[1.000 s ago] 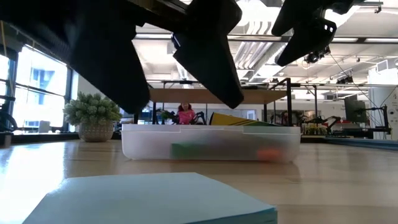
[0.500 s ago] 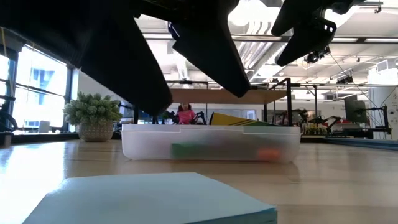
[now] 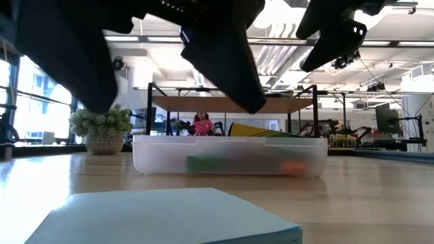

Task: Pack school essentials
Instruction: Put the blue sticky note pad into the supply box

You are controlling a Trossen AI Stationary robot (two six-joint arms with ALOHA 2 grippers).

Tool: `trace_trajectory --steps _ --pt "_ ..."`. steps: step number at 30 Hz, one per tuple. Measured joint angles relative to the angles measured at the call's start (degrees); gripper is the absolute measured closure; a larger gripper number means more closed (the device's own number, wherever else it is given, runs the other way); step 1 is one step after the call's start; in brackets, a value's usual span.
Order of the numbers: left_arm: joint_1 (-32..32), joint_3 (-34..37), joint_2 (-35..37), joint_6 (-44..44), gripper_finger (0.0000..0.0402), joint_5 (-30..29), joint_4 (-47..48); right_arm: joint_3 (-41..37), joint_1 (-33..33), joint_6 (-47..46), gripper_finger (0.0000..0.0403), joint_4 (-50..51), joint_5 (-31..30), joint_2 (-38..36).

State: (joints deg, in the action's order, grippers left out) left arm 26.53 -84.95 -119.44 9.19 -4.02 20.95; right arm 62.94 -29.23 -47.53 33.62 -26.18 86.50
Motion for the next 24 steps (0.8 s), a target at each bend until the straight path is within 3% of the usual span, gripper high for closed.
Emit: trace_trajectory --steps 8,14,24 --pt "0.11 0.00 0.04 0.24 0.0035 2.47 2.56 0.00 0.00 0.00 0.0006 0.01 0.12 0.00" --pt "0.10 -0.02 0.04 2.38 0.0005 2.28 3.26 0.00 0.00 0.00 0.0006 0.01 0.10 0.00" --pt "-0.17 0.00 0.04 3.38 0.0002 5.05 4.39 0.00 0.00 0.00 0.0006 0.01 0.08 -0.01"
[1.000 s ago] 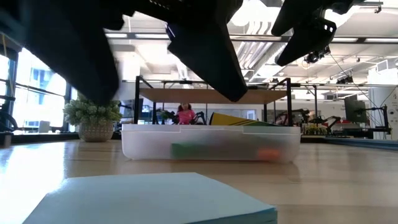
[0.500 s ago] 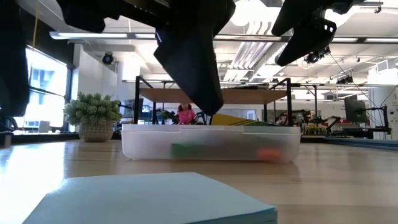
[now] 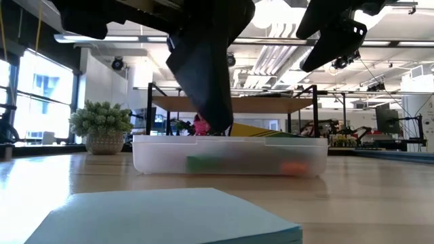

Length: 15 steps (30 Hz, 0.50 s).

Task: Pack school essentials
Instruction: Put the blue sticky note pad into the supply box

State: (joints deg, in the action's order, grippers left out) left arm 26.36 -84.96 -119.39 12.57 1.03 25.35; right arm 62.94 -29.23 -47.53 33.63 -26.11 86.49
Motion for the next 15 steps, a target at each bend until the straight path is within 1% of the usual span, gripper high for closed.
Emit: trace_trajectory --steps 12,15 --pt "-0.89 0.03 0.02 -0.49 0.0002 0.37 0.42 0.00 0.00 0.00 0.0006 -0.02 -0.17 -0.01" --pt "-0.84 0.98 0.04 -0.41 0.0002 0.52 -0.02 0.00 0.00 0.00 0.0006 -0.02 -0.17 -0.01"
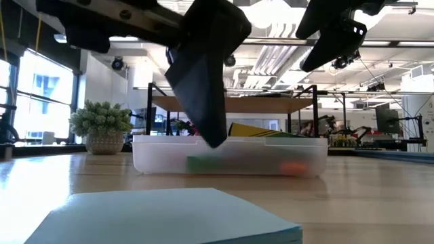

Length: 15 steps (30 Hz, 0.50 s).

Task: Pack school essentials
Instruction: Put the blue sticky note pad into the supply box

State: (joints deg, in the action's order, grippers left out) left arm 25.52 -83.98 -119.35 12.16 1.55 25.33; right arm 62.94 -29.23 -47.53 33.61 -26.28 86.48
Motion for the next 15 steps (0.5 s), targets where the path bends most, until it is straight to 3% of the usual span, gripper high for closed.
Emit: trace_trajectory --steps 15 --pt "-0.11 1.44 0.00 -1.02 0.0002 -0.20 -1.69 0.00 0.00 0.00 0.0006 -0.29 0.03 0.00"
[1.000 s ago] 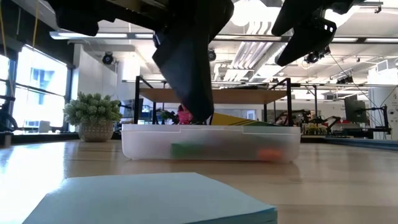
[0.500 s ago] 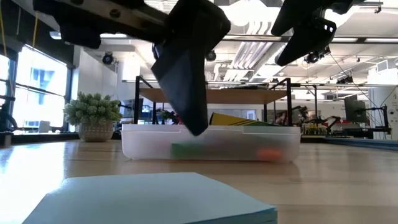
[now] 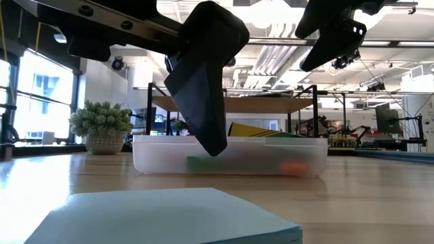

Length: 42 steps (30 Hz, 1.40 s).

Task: Pack school essentials
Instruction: Put the blue sticky note pad into the supply box

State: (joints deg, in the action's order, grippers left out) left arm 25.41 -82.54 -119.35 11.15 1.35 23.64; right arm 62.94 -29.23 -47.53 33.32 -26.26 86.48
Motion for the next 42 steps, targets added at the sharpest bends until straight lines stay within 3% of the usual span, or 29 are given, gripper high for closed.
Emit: trace_trajectory --steps 42 --pt "-0.94 -0.09 -3.19 -3.49 0.0002 4.20 0.15 0.00 0.00 0.00 0.0006 -0.39 -0.05 0.00"
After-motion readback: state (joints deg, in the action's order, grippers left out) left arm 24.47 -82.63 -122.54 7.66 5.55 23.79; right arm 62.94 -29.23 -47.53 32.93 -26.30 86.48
